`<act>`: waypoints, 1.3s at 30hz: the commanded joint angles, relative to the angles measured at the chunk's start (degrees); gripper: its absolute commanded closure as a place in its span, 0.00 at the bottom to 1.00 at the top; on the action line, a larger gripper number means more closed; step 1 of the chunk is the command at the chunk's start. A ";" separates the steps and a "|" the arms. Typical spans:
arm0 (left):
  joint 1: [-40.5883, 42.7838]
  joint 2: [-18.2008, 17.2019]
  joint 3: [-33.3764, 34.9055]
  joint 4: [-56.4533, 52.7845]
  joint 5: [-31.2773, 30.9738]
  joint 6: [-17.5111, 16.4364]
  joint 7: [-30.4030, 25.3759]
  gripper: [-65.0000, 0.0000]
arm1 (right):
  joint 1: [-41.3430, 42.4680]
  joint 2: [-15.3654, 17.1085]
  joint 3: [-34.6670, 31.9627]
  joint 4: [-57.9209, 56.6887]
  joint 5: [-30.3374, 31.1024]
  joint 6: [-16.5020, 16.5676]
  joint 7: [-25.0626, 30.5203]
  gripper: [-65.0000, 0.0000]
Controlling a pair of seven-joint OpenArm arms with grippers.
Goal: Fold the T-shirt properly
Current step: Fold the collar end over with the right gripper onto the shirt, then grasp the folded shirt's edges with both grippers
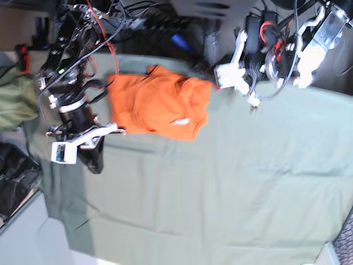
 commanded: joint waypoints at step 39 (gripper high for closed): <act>-6.84 -3.13 12.33 -12.66 9.16 5.42 -4.04 1.00 | 13.73 8.81 -19.61 -32.52 -2.16 5.20 2.23 1.00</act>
